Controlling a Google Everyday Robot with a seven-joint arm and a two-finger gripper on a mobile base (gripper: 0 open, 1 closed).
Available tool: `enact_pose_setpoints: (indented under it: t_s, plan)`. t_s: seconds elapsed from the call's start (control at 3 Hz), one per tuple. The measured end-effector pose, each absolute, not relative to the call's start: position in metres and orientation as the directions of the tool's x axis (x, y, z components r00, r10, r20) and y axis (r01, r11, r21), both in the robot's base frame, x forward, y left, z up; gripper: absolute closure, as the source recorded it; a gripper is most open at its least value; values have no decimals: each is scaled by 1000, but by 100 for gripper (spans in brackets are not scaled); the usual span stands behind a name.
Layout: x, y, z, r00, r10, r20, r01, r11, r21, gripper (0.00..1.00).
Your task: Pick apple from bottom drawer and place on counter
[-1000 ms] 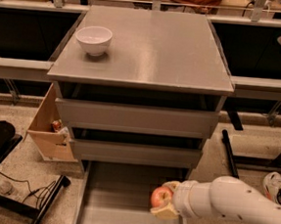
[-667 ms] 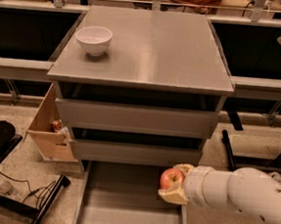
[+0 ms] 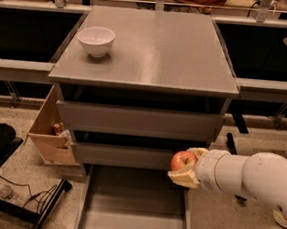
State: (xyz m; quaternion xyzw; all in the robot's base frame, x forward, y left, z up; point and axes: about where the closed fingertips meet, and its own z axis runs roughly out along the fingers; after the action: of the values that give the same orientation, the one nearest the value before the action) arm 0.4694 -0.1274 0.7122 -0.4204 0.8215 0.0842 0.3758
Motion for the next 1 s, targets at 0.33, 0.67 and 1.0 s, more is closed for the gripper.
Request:
enact_pose_setpoints:
  t_s: [0.33, 0.67, 1.0]
  plan:
    - [495, -139, 756, -343, -680, -648, -740, 620, -260, 100]
    - [564, -145, 819, -384, -702, -600, -714, 637, -289, 100]
    - [619, -119, 859, -393, -680, -619, -705, 655, -272, 100]
